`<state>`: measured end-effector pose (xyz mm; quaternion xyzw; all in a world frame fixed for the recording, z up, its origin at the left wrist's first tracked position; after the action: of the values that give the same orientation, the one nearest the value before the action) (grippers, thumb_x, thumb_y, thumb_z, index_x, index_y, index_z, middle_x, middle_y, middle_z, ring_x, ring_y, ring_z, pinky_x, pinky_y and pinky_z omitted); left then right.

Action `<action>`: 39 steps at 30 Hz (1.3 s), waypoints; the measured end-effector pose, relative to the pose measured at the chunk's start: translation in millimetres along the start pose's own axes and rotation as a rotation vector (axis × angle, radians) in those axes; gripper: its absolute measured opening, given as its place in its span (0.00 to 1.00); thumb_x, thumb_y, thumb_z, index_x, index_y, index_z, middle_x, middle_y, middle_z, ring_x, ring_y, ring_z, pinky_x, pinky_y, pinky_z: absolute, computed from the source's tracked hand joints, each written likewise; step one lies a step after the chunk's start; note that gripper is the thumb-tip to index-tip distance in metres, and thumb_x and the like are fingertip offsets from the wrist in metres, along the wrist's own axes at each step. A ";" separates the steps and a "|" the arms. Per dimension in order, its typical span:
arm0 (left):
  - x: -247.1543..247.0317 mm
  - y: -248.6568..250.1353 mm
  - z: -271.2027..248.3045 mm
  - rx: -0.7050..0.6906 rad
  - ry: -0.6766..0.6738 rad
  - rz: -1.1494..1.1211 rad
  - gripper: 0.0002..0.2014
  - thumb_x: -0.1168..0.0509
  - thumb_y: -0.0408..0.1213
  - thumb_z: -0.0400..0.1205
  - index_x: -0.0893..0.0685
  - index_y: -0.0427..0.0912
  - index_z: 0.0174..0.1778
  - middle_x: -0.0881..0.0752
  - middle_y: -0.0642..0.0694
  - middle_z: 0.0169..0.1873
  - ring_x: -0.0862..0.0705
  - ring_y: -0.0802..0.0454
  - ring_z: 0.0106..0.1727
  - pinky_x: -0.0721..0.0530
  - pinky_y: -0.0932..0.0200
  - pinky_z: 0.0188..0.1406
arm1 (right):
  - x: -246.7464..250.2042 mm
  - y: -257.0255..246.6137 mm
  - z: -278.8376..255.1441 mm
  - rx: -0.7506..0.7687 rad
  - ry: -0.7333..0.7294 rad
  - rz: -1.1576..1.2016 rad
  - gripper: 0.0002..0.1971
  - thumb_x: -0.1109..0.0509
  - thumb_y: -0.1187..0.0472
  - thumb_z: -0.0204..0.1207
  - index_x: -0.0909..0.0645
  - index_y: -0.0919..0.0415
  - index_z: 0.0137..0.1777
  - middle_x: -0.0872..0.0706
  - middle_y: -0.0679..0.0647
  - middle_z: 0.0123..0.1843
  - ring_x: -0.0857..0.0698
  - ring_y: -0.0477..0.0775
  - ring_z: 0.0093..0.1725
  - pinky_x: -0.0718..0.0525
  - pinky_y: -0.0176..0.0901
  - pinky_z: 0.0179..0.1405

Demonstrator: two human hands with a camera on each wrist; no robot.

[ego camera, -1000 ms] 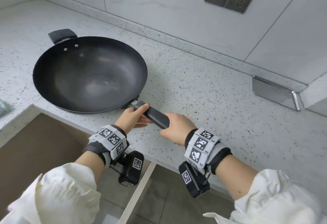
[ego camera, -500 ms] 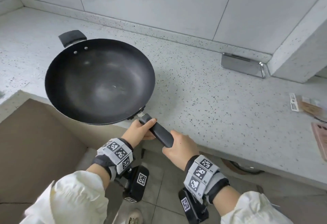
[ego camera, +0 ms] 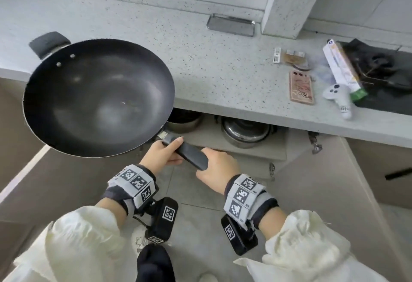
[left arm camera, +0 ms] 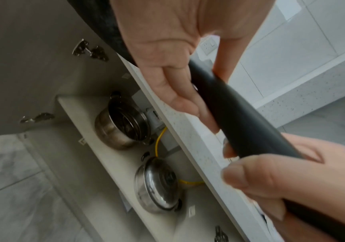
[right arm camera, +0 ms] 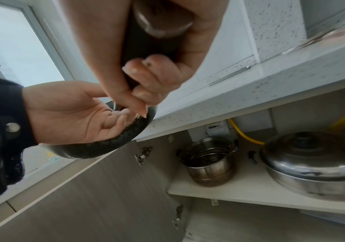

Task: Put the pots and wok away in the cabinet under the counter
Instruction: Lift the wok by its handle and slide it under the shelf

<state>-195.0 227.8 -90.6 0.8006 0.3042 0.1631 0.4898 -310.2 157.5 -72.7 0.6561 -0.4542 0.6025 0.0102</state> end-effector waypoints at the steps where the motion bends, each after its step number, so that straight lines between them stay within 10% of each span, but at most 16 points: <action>1: -9.6 -7.1 -5.8 0.007 -0.014 -0.006 0.09 0.39 0.38 0.81 0.20 0.35 0.44 0.15 0.41 0.38 0.12 0.60 0.26 0.13 0.71 0.30 | 0.6 8.7 -9.4 -0.004 -0.009 -0.010 0.11 0.35 0.57 0.67 0.26 0.56 0.49 0.14 0.56 0.43 0.16 0.65 0.47 0.26 0.45 0.38; 9: -71.4 -86.7 -31.1 0.151 -0.061 -0.039 0.06 0.39 0.37 0.81 0.22 0.37 0.44 0.16 0.43 0.38 0.13 0.63 0.23 0.14 0.71 0.27 | -22.8 83.5 -69.2 -0.088 -0.096 -0.043 0.15 0.36 0.58 0.69 0.25 0.55 0.57 0.12 0.60 0.49 0.16 0.66 0.50 0.25 0.45 0.39; 18: -101.9 -186.8 -8.4 0.341 -0.067 -0.118 0.09 0.37 0.38 0.80 0.24 0.39 0.35 0.17 0.52 0.12 0.15 0.60 0.20 0.11 0.65 0.33 | -77.5 151.6 -76.9 -0.184 -0.199 -0.103 0.12 0.35 0.59 0.68 0.24 0.58 0.52 0.12 0.60 0.46 0.16 0.66 0.48 0.30 0.43 0.36; 33: -108.8 -380.4 131.2 0.561 -0.102 -0.170 0.12 0.34 0.39 0.78 0.23 0.34 0.51 0.16 0.40 0.39 0.12 0.52 0.31 0.11 0.63 0.30 | -235.2 284.6 17.2 -0.333 -0.324 -0.113 0.07 0.35 0.59 0.68 0.33 0.53 0.41 0.32 0.46 0.27 0.26 0.59 0.38 0.30 0.42 0.37; 39: -116.4 -445.8 192.9 0.538 -0.131 -0.151 0.08 0.36 0.38 0.79 0.21 0.36 0.40 0.15 0.39 0.36 0.12 0.57 0.23 0.11 0.65 0.30 | -294.5 338.7 57.7 -0.382 -0.306 -0.061 0.06 0.35 0.59 0.68 0.29 0.55 0.43 0.27 0.47 0.30 0.25 0.59 0.39 0.30 0.41 0.37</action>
<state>-321.7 169.8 -570.2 0.8856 0.3630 -0.0127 0.2893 -430.2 98.3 -504.9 0.7392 -0.5363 0.3988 0.0834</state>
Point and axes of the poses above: each hand's wrist, its own z-axis towards the middle knuckle, its own x-axis out of the back of the hand, y = z × x, the point moved 6 cm from there along z, towards the middle knuckle
